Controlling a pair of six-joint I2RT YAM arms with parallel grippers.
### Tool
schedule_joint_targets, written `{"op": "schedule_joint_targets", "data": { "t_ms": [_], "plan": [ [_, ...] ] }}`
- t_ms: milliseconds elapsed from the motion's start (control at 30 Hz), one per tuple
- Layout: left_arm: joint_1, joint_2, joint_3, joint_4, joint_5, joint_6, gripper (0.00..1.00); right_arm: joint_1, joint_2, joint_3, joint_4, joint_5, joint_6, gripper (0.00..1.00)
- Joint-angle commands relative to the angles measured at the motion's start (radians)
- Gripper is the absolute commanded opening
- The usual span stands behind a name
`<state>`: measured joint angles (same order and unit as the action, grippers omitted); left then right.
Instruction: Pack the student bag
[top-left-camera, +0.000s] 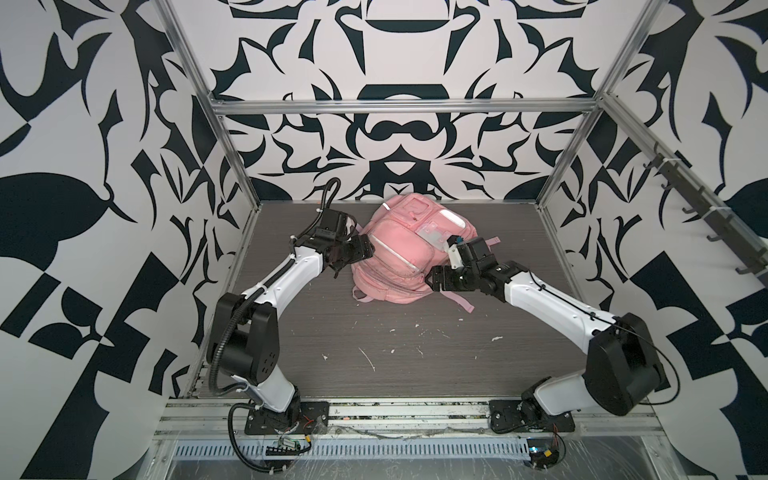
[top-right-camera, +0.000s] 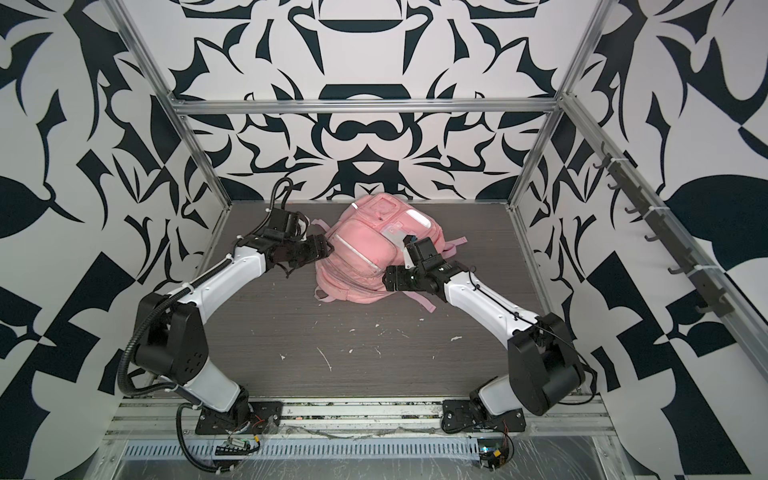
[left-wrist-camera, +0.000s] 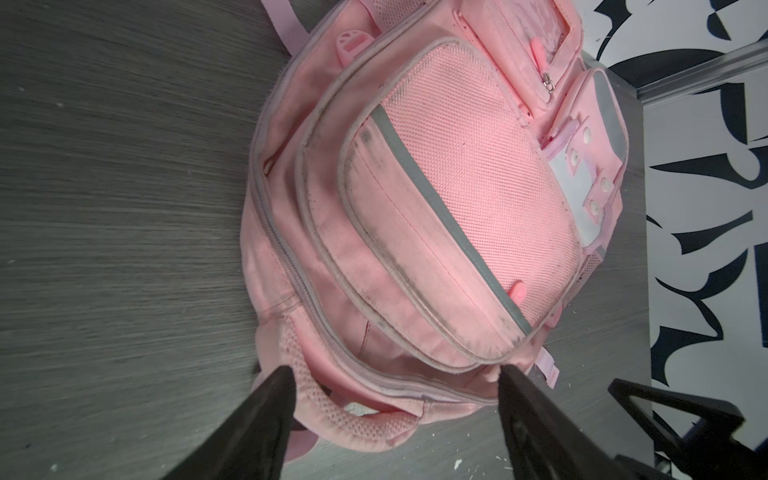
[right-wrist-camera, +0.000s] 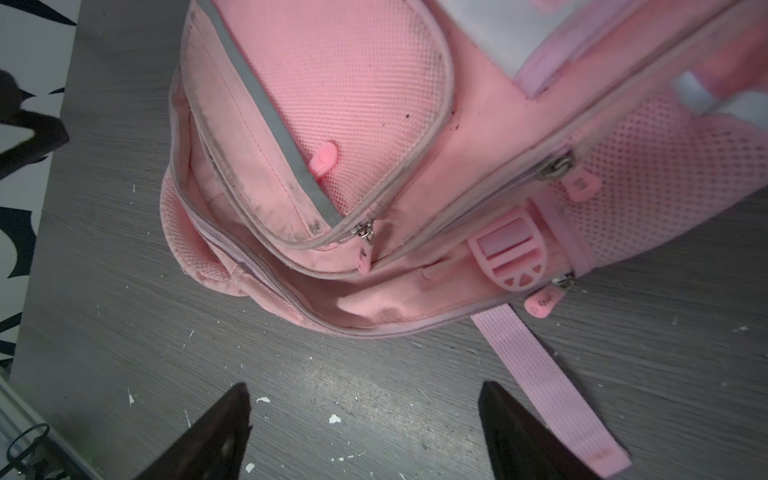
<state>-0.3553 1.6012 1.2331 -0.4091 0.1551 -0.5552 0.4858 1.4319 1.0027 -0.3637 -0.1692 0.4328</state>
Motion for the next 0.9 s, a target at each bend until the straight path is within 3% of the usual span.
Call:
{"op": "schedule_joint_targets", "data": {
  "t_ms": [0, 133, 400, 667, 867],
  "plan": [
    [0.01, -0.071, -0.052, -0.046, -0.063, 0.033, 0.84, -0.007, -0.047, -0.011, -0.032, 0.08, -0.042, 0.9],
    [0.023, -0.176, -0.149, 0.012, -0.091, 0.05, 0.99, -0.02, -0.093, -0.025, -0.021, 0.145, -0.048, 0.97],
    [0.034, -0.318, -0.276, 0.036, -0.155, 0.072, 0.99, -0.098, -0.165, -0.06, -0.015, 0.227, -0.008, 0.99],
    [0.035, -0.457, -0.408, 0.086, -0.291, 0.075, 0.99, -0.194, -0.263, -0.138, 0.032, 0.293, 0.003, 0.99],
    [0.035, -0.535, -0.53, 0.239, -0.295, 0.141, 0.99, -0.243, -0.348, -0.205, 0.087, 0.413, 0.002, 1.0]
  ]
}}
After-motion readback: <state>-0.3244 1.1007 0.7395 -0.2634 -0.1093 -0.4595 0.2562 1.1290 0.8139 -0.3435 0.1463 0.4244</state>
